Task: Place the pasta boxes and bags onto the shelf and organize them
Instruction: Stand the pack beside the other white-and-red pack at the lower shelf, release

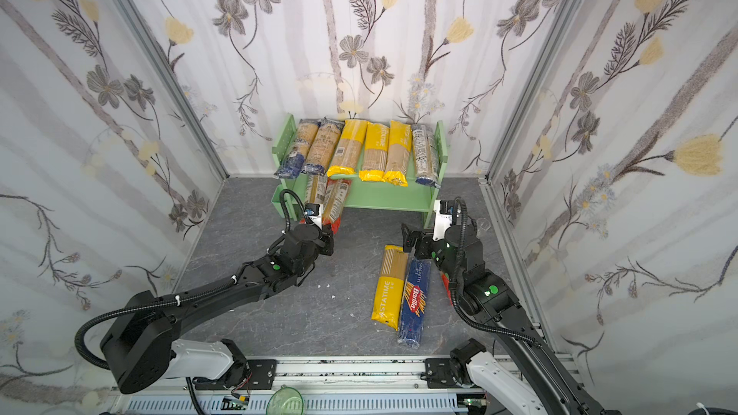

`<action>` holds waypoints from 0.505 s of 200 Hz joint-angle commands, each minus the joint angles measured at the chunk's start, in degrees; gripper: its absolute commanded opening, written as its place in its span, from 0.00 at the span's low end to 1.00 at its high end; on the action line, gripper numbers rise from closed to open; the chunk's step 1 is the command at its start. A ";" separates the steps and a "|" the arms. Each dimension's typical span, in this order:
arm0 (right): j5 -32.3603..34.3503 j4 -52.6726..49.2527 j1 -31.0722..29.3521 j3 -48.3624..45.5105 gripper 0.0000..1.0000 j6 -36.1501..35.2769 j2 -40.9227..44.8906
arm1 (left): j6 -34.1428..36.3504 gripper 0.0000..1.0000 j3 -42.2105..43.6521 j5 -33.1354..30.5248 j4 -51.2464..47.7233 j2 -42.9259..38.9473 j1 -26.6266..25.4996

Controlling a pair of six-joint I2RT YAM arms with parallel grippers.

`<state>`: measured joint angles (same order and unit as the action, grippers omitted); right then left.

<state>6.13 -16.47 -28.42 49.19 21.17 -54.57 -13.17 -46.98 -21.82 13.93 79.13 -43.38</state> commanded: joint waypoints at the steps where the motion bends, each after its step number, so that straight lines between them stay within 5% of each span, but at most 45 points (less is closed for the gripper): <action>1: -1.70 3.48 0.93 -0.26 1.00 -1.11 -0.62 | 1.30 0.00 -2.35 -1.00 11.10 2.34 0.94; 101: -4.13 3.88 4.25 0.55 1.00 -2.10 -2.45 | 2.82 0.00 -6.14 -0.88 13.20 11.33 3.44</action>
<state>2.92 -14.94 -24.58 49.10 19.81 -56.55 -11.51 -51.51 -21.02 19.88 89.08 -40.38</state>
